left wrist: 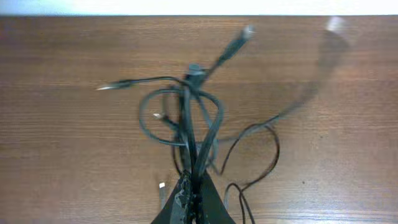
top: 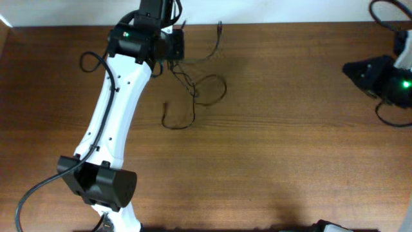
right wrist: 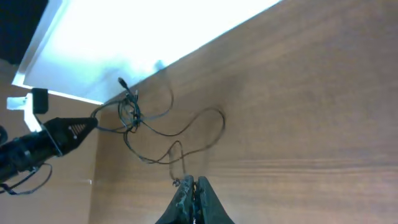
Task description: Untangle cables
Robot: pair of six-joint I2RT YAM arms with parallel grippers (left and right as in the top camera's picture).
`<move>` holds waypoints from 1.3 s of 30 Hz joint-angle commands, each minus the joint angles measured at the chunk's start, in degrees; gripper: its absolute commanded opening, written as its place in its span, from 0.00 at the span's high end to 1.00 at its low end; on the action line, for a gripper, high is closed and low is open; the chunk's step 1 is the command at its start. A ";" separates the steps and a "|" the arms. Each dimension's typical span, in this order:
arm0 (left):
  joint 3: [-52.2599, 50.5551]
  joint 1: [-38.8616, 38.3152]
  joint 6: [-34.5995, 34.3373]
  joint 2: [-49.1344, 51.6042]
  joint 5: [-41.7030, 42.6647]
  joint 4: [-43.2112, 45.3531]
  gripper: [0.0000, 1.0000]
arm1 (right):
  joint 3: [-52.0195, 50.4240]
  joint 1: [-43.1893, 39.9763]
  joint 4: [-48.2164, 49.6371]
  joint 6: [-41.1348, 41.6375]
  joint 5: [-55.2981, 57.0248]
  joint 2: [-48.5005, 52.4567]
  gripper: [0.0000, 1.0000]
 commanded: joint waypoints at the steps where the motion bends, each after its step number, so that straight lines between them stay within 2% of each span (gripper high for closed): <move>1: 0.94 -0.15 -0.26 -2.03 7.34 0.57 1.00 | 0.42 0.22 -1.66 -4.11 -1.57 0.22 0.96; 6: 0.96 -0.15 3.91 -2.05 29.64 4.17 1.00 | 0.42 5.84 -1.84 -5.18 -0.87 2.84 0.96; 10: 0.96 -0.15 4.26 -2.05 40.87 5.92 1.00 | 0.42 10.49 -1.81 -5.55 0.02 5.49 0.96; 18: 0.96 -0.66 4.20 -2.05 47.80 5.97 1.00 | 0.42 20.39 1.40 -5.27 3.32 8.61 0.95; 19: 0.96 -0.92 4.20 -2.05 49.22 5.99 1.00 | 0.42 22.14 2.47 -4.04 4.13 9.49 0.87; 20: 0.96 -0.94 4.20 -2.05 50.31 5.99 1.00 | 0.42 23.17 2.91 -3.26 4.85 10.19 0.85; 21: 0.96 -0.94 4.17 -2.05 51.17 5.95 1.00 | 0.42 24.61 3.65 -2.93 5.16 11.67 0.75; 22: 0.96 -0.94 4.15 -2.05 51.98 5.97 1.00 | 0.42 25.33 4.26 -2.08 5.14 12.70 0.70; 25: 0.96 -0.96 3.67 -2.05 53.86 5.95 1.00 | 0.42 27.47 7.80 0.50 5.03 15.37 0.59; 28: 0.96 -1.51 2.45 -2.05 53.81 6.01 1.00 | 0.42 30.12 13.46 3.93 4.96 17.40 0.53; 31: 0.96 -2.60 2.05 -2.05 53.81 6.58 1.00 | 0.42 32.61 18.75 6.73 5.55 19.69 0.53; 33: 0.96 -3.23 2.08 -2.05 53.79 6.62 1.00 | 0.42 33.62 19.56 8.31 9.97 21.92 0.55; 35: 0.96 -3.32 2.08 -2.05 53.53 6.64 1.00 | 0.42 33.83 19.80 8.50 10.32 24.20 0.71; 36: 0.96 -3.08 2.08 -2.05 53.46 6.67 1.00 | 0.42 33.83 19.78 8.50 10.32 24.90 0.87; 37: 0.96 -2.93 2.08 -2.05 52.33 6.64 1.00 | 0.42 33.77 19.71 8.48 10.34 24.98 0.96; 39: 0.96 -2.82 2.08 -2.05 47.17 6.62 1.00 | 0.44 33.51 20.09 8.48 10.29 24.48 0.96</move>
